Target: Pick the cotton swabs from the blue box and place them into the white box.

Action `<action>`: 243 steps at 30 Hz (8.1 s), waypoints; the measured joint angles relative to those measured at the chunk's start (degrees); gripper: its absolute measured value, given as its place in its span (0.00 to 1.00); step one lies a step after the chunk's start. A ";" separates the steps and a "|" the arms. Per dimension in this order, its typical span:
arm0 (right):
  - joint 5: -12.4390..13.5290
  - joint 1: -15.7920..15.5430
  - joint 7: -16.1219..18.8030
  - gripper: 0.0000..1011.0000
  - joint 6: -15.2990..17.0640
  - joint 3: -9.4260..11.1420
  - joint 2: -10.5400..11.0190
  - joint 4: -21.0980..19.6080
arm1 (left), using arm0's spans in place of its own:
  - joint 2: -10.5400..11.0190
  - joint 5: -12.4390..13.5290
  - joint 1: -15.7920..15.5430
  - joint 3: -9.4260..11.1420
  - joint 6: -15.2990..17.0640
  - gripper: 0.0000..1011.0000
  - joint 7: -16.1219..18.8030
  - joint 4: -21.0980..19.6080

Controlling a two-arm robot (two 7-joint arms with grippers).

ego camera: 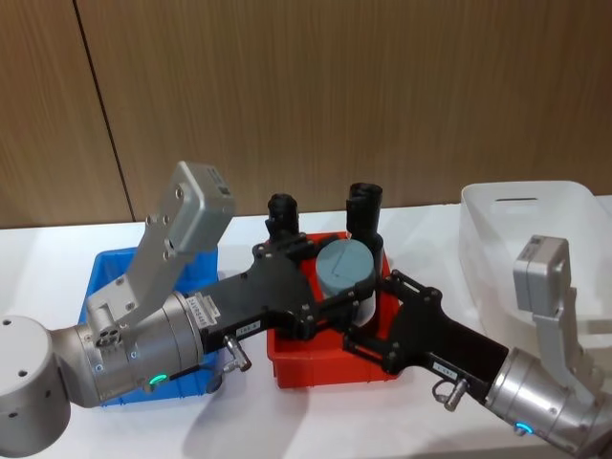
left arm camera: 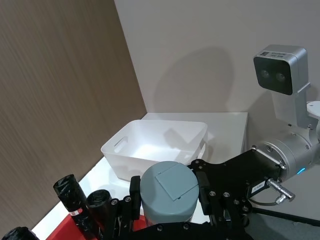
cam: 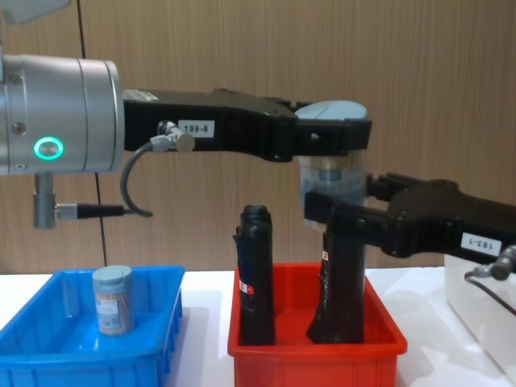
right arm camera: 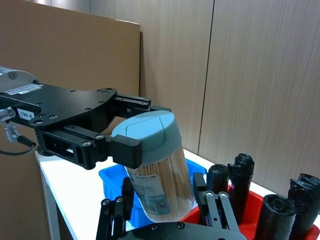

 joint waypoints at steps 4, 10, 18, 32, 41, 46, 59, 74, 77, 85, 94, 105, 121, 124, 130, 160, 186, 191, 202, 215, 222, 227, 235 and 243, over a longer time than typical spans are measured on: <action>-0.02 0.36 0.15 0.68 -0.14 -0.18 -0.21 0.35 | 0.00 0.00 -0.01 -0.01 -0.01 0.66 0.13 0.00; -0.03 0.78 0.18 0.66 -0.26 -0.34 -0.39 0.69 | 0.00 0.01 -0.01 -0.05 -0.03 0.66 0.14 0.00; 0.04 1.15 0.17 0.66 -0.35 -0.48 -0.55 0.93 | 0.00 0.00 -0.01 -0.10 -0.09 0.66 0.11 0.00; 0.45 1.74 0.04 0.66 -0.66 -0.65 -0.70 1.06 | 0.01 -0.04 0.03 0.04 0.08 0.98 -0.16 0.00; 0.75 1.94 0.14 0.66 -0.74 -0.77 -0.64 1.11 | 0.01 -0.01 0.00 0.00 0.06 0.99 -0.16 0.00; 0.82 2.02 0.16 0.66 -0.77 -0.83 -0.58 1.16 | 0.01 0.00 0.00 0.00 0.04 0.99 -0.14 0.00; 0.92 2.67 -0.84 0.66 -0.77 -0.66 -0.46 2.47 | 0.00 0.01 0.00 0.00 0.00 0.99 -0.08 0.00; 0.88 5.18 -3.57 0.66 -0.71 0.88 -0.28 7.10 | 0.00 0.00 0.00 0.00 0.00 0.99 -0.04 0.00; 0.88 5.81 -4.19 0.66 -0.76 1.27 -0.21 8.13 | 0.00 0.00 0.00 0.00 0.00 0.99 -0.04 0.00; 0.88 7.71 -6.08 0.66 -1.01 2.54 0.03 11.10 | 0.00 0.00 0.00 0.00 0.00 0.99 -0.05 0.00; 0.79 9.62 -8.45 0.66 -1.08 3.72 0.22 14.19 | 0.00 0.00 0.00 0.00 0.00 0.99 -0.05 0.00; 0.63 12.64 -12.34 0.66 -0.54 5.30 0.23 19.49 | 0.00 0.00 0.00 0.00 0.00 0.99 -0.05 0.00; 0.36 17.26 -16.75 0.66 0.32 7.06 -0.09 28.77 | 0.00 0.00 0.00 0.00 0.00 0.99 -0.05 0.00; 0.32 17.81 -17.09 0.69 0.32 7.24 -0.15 30.09 | 0.00 0.00 0.00 0.00 0.00 0.99 -0.05 0.00; 0.22 19.31 -17.70 0.86 -0.02 7.59 -0.38 33.34 | 0.00 0.00 0.00 0.00 0.00 0.99 -0.05 0.00; 0.53 20.83 -17.91 0.99 -1.19 8.11 -0.66 37.07 | -0.02 0.04 0.03 0.02 -0.01 0.99 0.14 0.04; -0.61 9.64 -22.74 0.99 1.65 6.73 -0.18 20.33 | -2.10 4.37 3.00 2.02 -6.39 0.99 17.30 4.18; -0.96 6.95 -23.93 0.99 2.31 6.38 -0.06 16.30 | -2.53 5.25 3.57 2.43 -7.68 0.99 20.78 5.02; -1.49 1.57 -26.23 0.99 3.71 5.70 0.16 8.25 | -3.51 7.28 4.96 3.37 -10.67 0.99 28.82 6.98; -2.24 -4.93 -29.00 0.99 5.33 4.93 0.43 -1.42 | -4.43 9.25 6.25 4.27 -13.50 0.99 36.45 8.83; -2.60 -8.18 -30.45 0.99 6.13 4.53 0.55 -6.32 | -4.49 9.40 6.34 4.35 -13.74 0.99 37.02 8.97; -2.69 -9.09 -30.84 0.99 6.38 4.42 0.58 -7.64 | -4.47 9.40 6.32 4.34 -13.74 0.99 37.06 8.97; -2.71 -9.31 -30.95 0.99 6.42 4.41 0.55 -7.97 | -4.46 9.40 6.29 4.31 -13.74 0.99 37.06 8.97; -2.70 -9.32 -30.94 0.99 6.41 4.44 0.55 -7.98 | -4.46 9.39 6.29 4.30 -13.72 0.99 37.06 8.96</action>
